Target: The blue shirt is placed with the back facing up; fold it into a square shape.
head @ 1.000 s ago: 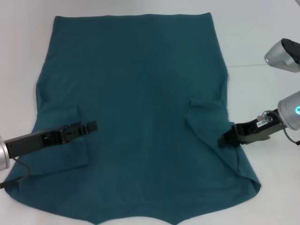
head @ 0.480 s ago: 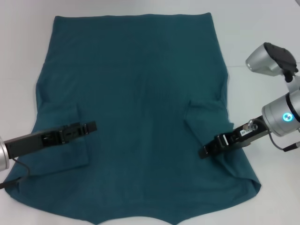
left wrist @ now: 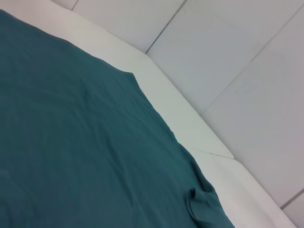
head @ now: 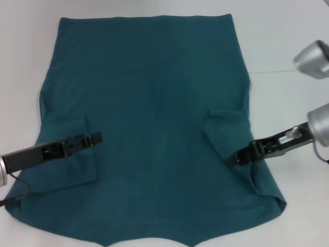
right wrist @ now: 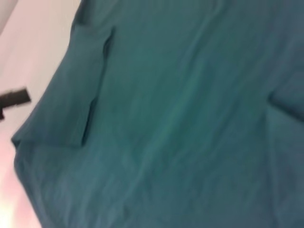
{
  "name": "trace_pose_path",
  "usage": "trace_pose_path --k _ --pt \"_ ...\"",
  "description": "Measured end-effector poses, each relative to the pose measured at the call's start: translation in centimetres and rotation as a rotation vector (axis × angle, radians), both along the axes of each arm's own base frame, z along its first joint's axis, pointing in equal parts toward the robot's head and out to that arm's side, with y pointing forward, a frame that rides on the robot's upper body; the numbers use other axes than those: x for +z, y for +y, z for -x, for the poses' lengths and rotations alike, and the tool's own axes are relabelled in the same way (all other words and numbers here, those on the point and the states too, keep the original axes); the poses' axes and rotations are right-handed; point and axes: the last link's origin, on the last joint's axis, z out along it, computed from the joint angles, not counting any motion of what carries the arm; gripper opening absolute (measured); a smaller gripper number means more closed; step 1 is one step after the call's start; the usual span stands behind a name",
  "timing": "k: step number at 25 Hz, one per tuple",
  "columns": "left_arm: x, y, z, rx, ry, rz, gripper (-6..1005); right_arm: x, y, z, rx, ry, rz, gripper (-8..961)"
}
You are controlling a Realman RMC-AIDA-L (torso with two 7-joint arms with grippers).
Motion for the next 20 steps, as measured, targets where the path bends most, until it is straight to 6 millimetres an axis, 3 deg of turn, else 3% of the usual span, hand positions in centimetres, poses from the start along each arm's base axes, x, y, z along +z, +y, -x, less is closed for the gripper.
trace_pose_path --k 9,14,20 --pt "2.4 -0.8 1.5 0.231 -0.123 0.074 736 4.0 -0.5 -1.5 -0.005 0.164 -0.153 550" --pt "3.9 -2.1 2.7 0.380 -0.153 0.145 735 4.1 -0.7 -1.6 -0.006 0.174 -0.152 568" --pt "5.0 -3.6 5.4 0.532 -0.158 0.129 737 4.0 -0.7 -1.4 -0.005 0.179 -0.149 675"
